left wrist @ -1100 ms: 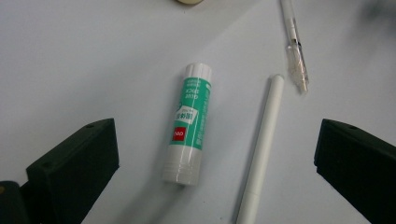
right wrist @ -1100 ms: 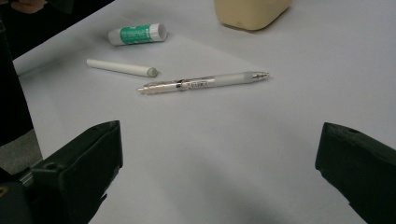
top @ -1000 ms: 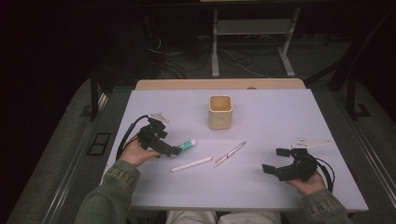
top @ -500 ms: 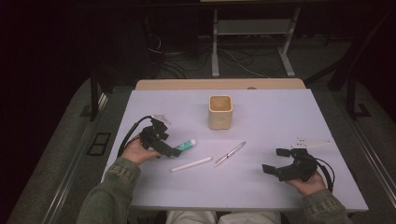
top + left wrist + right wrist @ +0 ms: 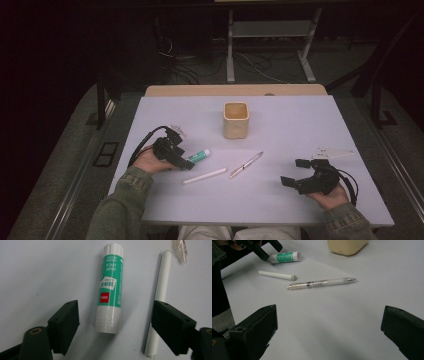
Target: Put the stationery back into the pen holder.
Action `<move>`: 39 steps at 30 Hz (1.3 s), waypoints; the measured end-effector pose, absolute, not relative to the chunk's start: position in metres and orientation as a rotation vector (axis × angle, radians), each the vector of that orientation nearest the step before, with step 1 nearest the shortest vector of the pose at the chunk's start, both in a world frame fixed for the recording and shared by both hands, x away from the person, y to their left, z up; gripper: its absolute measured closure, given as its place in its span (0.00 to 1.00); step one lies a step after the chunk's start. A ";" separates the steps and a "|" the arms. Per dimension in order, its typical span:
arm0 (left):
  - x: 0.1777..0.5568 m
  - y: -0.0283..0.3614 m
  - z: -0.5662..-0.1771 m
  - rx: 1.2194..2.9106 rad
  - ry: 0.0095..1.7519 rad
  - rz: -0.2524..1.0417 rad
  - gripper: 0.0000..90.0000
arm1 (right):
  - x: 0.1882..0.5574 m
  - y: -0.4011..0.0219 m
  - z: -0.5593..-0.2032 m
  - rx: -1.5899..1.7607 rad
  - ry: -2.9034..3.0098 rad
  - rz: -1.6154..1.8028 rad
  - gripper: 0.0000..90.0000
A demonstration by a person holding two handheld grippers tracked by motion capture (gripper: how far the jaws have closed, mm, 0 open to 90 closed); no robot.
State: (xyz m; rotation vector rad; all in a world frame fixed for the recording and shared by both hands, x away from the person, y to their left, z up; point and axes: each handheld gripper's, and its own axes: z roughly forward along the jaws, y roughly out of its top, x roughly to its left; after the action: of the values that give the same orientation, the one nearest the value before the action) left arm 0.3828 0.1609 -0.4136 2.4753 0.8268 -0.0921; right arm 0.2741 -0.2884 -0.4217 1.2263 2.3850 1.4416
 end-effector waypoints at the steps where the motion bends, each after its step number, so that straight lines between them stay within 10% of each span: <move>1: 0.384 0.161 -0.415 2.482 0.822 -0.096 0.29 | 0.274 -0.288 -0.422 1.235 2.389 1.441 0.00; 23: 0.385 0.150 -0.423 2.584 0.755 -0.006 0.69 | 0.274 -0.288 -0.422 1.225 2.384 1.442 0.00; 39: 0.384 0.148 -0.421 2.611 0.726 0.010 0.71 | 0.274 -0.289 -0.422 1.227 2.386 1.440 0.00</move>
State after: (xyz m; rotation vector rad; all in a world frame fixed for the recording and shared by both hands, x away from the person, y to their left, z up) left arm 0.3837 0.1479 -0.4214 2.6108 0.7258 0.0101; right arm 0.2743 -0.2887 -0.4217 1.2274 2.3856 1.4401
